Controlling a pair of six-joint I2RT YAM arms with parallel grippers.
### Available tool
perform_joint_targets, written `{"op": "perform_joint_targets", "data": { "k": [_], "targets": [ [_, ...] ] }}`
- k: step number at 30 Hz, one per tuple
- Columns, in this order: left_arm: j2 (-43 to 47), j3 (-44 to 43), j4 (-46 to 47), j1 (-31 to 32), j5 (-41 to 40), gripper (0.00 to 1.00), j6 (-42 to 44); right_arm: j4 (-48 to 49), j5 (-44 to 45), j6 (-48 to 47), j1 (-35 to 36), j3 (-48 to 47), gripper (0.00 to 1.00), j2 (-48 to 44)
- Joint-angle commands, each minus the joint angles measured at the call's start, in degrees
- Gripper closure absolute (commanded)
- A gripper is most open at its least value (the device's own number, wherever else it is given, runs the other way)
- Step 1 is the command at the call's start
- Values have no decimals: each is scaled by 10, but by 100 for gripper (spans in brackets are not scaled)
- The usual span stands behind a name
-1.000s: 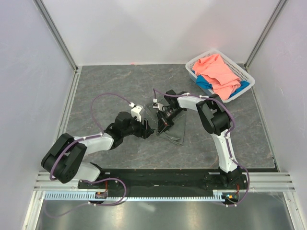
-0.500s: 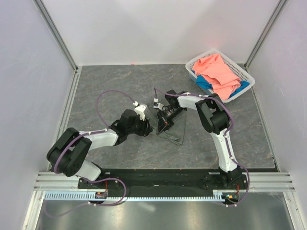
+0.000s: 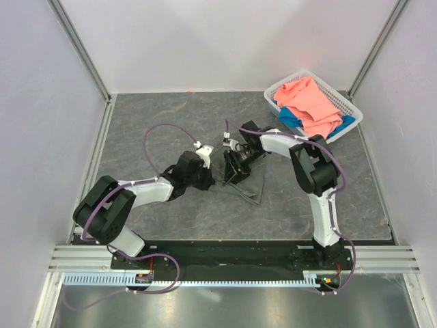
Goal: Fold the napkin, place the utensils inside, and roll it up
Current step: Roll the napkin with the utensil
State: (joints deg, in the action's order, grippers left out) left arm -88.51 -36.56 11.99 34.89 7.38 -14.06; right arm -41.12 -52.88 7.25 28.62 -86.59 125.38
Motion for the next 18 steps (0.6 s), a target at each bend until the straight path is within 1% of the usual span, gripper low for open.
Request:
{"op": "perform_joint_targets", "data": {
  "k": [1, 3, 4, 5, 6, 7, 8, 9, 10, 11, 12, 14, 15, 17, 18],
  "targets": [
    [-18, -11, -63, -2, -25, 98, 2, 39, 105, -1, -13, 40, 31, -121],
    [-20, -15, -72, -3, -18, 98, -4, 52, 139, -15, -13, 62, 29, -155],
    [-22, -18, -74, -4, -12, 98, -6, 60, 166, -21, -13, 91, 25, -193],
    [-24, -20, -78, -6, -2, 98, -13, 74, 182, -26, -12, 111, 24, -214],
    [-25, -24, -88, -11, 6, 98, -17, 98, 203, -35, -7, 130, 23, -257],
    [-31, -30, -95, -14, 14, 98, -19, 107, 223, -40, -2, 167, 23, -278],
    [-32, -34, -102, -18, 30, 98, -25, 118, 277, -43, 6, 185, 22, -299],
    [-33, -37, -114, -25, 37, 98, -28, 130, 301, -56, 22, 202, 21, -336],
    [-39, -45, -116, -28, 42, 98, -31, 135, 325, -57, 33, 230, 20, -354],
    [-39, -48, -131, -31, 51, 98, -35, 141, 383, -58, 44, 243, 20, -369],
    [-42, -51, -139, -38, 54, 98, -39, 144, 408, -63, 70, 251, 19, -391],
    [-50, -63, -157, -46, 76, 98, -47, 144, 484, -65, 98, 267, 19, -406],
    [-52, -68, -164, -52, 83, 98, -48, 141, 504, -67, 123, 271, 19, -413],
    [-57, -78, -180, -56, 97, 98, -53, 138, 529, -67, 145, 275, 18, -416],
    [-58, -81, -184, -60, 99, 98, -54, 139, 565, -68, 166, 280, 18, -417]
  ]
}}
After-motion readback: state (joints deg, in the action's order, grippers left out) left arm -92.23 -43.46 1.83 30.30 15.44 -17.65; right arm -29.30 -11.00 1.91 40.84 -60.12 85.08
